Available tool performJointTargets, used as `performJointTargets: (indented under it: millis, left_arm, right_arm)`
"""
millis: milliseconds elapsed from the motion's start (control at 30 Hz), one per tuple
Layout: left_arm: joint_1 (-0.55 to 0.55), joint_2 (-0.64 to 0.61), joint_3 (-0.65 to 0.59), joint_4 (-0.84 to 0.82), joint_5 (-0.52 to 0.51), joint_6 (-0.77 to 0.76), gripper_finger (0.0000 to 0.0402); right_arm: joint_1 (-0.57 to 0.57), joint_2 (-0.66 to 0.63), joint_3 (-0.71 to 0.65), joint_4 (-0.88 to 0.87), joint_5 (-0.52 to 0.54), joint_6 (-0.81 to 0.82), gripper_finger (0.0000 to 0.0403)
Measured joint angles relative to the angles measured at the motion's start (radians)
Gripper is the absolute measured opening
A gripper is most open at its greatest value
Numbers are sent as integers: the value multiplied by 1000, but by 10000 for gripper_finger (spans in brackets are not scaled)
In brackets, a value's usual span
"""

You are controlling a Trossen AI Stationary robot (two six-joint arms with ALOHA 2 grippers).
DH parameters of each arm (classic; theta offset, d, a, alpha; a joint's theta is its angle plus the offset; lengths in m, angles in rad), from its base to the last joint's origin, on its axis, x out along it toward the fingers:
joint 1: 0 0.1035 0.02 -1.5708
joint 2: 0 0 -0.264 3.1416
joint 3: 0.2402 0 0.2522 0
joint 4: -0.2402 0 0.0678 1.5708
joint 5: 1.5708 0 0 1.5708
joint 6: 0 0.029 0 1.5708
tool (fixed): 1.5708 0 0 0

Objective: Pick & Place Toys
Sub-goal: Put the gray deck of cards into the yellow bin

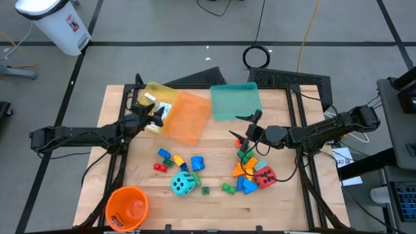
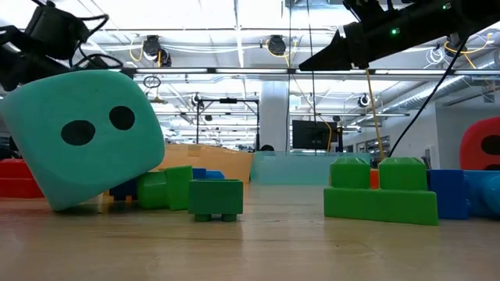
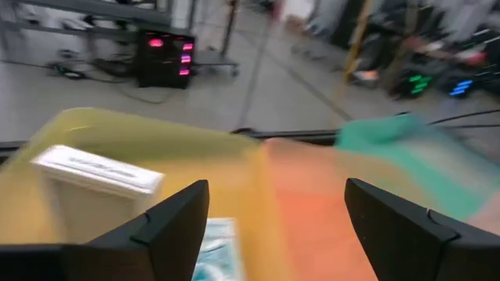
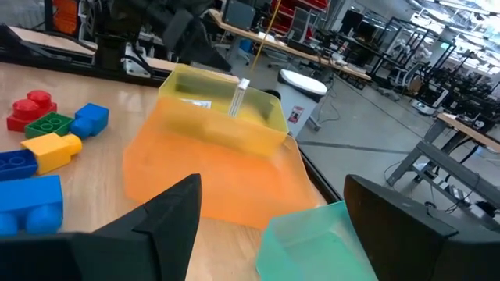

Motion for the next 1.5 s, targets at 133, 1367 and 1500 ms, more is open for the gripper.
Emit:
performJointTargets:
  millis: [133, 1367, 1500]
  left_arm:
    - [0, 0, 0, 97, 75, 44, 305]
    - [287, 302, 468, -604, 91, 27, 15]
    - [332, 402, 521, -687, 102, 9, 6]
  right_arm:
    - [0, 0, 0, 0, 0, -26, 281]
    - [-2, 0, 1, 13, 2, -11, 281]
    - [-2, 0, 1, 13, 1, -12, 281]
